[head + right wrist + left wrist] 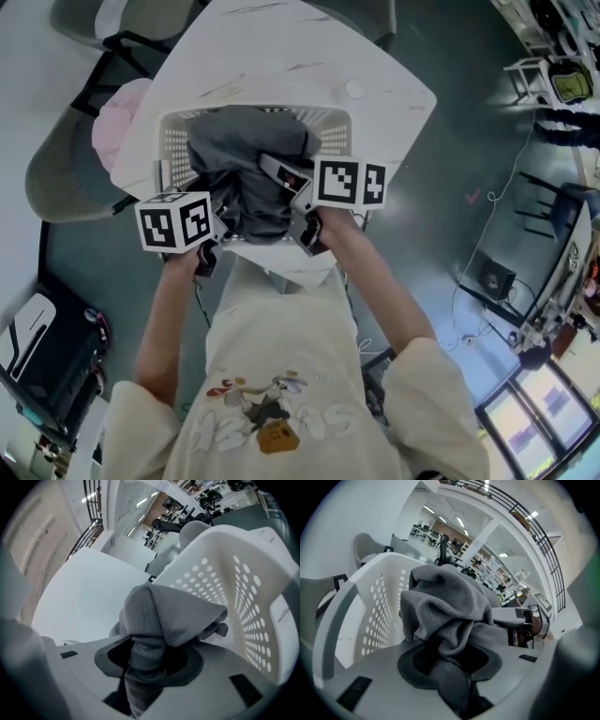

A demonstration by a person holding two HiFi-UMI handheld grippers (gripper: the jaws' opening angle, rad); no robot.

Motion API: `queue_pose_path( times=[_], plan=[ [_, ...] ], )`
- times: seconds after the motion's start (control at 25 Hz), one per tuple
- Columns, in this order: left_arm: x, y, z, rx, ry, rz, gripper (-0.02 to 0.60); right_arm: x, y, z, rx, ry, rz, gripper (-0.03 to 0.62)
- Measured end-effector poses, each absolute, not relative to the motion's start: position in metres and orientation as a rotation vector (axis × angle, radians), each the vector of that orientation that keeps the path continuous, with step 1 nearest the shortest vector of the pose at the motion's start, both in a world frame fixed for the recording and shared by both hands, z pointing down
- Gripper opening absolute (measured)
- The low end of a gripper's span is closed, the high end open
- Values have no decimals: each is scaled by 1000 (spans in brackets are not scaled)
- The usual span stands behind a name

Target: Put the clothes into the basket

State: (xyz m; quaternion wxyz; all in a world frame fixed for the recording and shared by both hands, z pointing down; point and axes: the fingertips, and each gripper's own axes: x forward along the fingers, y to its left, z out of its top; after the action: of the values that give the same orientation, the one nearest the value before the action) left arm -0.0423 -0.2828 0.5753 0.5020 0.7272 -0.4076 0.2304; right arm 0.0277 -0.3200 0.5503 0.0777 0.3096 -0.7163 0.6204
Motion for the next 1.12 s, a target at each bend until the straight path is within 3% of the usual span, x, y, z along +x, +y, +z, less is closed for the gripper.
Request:
queue_pose_path(
  times=[1.12],
  plan=[
    [-46, -301, 666, 1632, -956, 768, 126, 31, -334, 645, 1105, -1937, 1633, 169]
  ],
)
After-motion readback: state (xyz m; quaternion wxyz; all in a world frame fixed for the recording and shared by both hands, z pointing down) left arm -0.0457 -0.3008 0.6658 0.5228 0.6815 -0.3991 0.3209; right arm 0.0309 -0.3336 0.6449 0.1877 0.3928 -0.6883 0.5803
